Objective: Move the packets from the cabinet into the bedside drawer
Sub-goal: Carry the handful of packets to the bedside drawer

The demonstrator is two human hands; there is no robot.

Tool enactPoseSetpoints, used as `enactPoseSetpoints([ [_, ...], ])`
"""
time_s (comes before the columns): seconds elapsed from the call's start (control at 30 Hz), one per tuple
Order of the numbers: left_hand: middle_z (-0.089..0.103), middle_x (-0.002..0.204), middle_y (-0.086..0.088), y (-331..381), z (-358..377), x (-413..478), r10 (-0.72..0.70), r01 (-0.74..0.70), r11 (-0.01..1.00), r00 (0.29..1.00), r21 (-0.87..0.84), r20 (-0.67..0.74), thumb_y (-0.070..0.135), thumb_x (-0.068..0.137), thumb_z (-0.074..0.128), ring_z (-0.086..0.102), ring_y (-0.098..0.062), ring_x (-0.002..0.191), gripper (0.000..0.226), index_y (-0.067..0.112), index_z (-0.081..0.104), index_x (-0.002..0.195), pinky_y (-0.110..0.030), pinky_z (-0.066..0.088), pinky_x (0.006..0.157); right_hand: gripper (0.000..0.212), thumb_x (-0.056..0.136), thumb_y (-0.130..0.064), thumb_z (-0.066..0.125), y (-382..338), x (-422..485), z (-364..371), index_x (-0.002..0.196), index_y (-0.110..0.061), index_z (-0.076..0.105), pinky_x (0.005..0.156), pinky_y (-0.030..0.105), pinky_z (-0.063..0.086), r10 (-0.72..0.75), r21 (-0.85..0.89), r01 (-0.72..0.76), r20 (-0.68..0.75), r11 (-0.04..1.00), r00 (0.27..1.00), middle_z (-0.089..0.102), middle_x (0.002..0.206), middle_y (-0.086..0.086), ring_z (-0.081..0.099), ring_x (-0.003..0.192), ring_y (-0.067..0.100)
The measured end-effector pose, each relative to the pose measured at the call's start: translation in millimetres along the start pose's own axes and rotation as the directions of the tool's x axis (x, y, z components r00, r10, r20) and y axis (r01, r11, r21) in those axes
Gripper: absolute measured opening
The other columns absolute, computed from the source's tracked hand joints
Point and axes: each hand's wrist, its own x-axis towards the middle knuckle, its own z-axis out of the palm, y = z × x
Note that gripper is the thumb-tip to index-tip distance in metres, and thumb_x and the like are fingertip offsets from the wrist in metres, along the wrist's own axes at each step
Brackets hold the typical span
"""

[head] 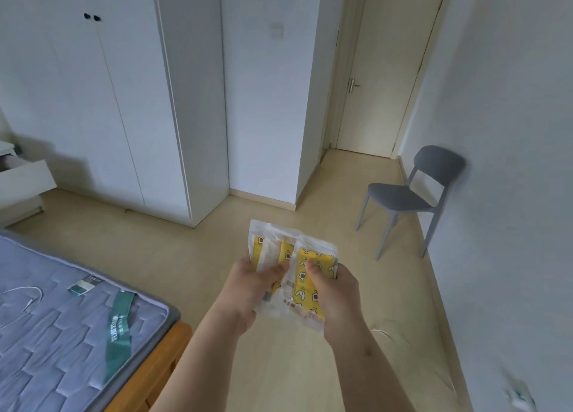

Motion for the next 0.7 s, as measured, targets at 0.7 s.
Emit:
enactPoseSetpoints([
  [0.7,0.068,0.102,-0.027,117.1,-90.1,481.5,0.041,-0.098,0.981,0.948,-0.166,-0.317,-0.005,0.066,0.072,0.067,-0.042,0.084,0.043,-0.003,0.061,0.108,-0.055,0.054,0.073,0.043,0.073,-0.018,0.079,-131.5,461.7,239.4,0.106,-0.007,0.053,0.069,0.047,0.059,0.044,0.003,-0.046,0.292,0.999,0.955,0.068,0.099,0.015,0.070,0.084,0.030],
])
